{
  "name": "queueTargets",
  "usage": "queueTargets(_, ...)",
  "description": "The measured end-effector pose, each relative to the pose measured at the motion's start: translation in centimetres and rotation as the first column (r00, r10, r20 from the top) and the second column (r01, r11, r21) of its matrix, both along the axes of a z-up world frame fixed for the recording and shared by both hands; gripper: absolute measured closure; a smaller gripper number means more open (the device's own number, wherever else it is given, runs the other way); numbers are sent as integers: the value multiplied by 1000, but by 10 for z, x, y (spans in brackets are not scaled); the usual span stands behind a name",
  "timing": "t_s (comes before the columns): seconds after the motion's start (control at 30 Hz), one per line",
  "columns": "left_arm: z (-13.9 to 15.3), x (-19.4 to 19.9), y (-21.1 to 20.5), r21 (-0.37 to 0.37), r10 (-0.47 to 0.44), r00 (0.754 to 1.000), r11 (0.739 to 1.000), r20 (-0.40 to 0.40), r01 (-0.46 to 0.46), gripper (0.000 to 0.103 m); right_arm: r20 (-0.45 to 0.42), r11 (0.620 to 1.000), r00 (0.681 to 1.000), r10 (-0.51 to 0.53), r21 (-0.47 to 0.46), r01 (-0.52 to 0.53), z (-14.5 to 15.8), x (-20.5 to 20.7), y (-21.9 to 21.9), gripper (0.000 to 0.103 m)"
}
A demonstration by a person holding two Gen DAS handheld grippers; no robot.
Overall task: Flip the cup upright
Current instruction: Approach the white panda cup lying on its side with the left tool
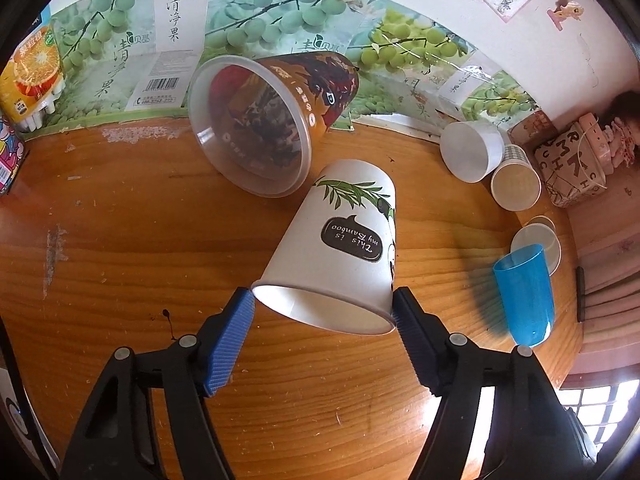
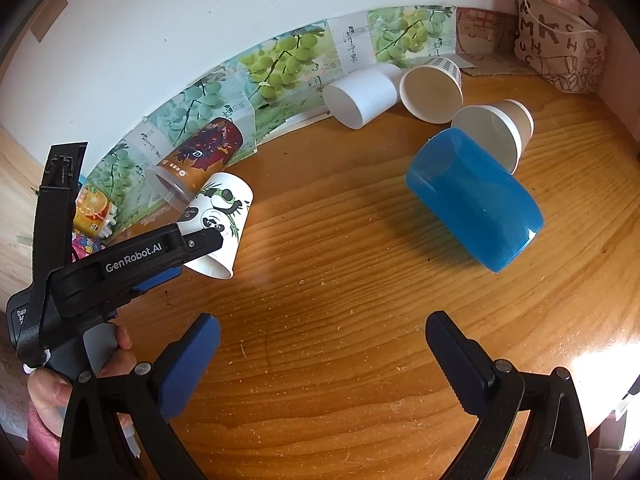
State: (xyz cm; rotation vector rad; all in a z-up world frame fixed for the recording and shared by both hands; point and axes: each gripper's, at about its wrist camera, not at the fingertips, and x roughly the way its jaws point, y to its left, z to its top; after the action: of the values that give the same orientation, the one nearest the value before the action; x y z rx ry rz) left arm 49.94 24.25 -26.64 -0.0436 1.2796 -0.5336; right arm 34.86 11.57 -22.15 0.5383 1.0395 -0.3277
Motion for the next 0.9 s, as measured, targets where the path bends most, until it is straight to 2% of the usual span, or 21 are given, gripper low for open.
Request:
queueTargets(0.03,0,-1,-1,-4,-12,1000,1000,-1,12,46,2,1000,1000,-6,-3,6,2,-4,1,0)
queueTargets(0.07,-1,-1,-2,4,-24,1000,1000,-5,24,50,2,1000,1000,-6,-3,6,2,-4,1,0)
queueTargets(0.2,-1,-6,-5,17,-49,999,999,-3,49,50,9,1000,1000,-15,-16,15,7,-14,1,0)
queueTargets(0.37,3,-14,-5,20,-68,998,997,8,68,57,26,998,999,-45,-32,46,17,-35,-4,0)
queueTargets(0.57,10,-19,-5,18,-59,998,998,14,59,57,45,997,997,-65,-35,66,24,-50,-8,0)
queueTargets(0.7,15,-23,-4,47,-58,998,997,31,57,54,50,997,996,-73,-34,74,28,-55,-10,0)
queueTargets(0.87,15,-23,0,81,-54,998,995,33,51,34,58,998,997,-59,-30,61,32,-55,-10,0)
queueTargets(0.9,14,-23,1,86,-57,998,995,37,54,33,61,998,997,-53,-32,55,33,-54,-9,0)
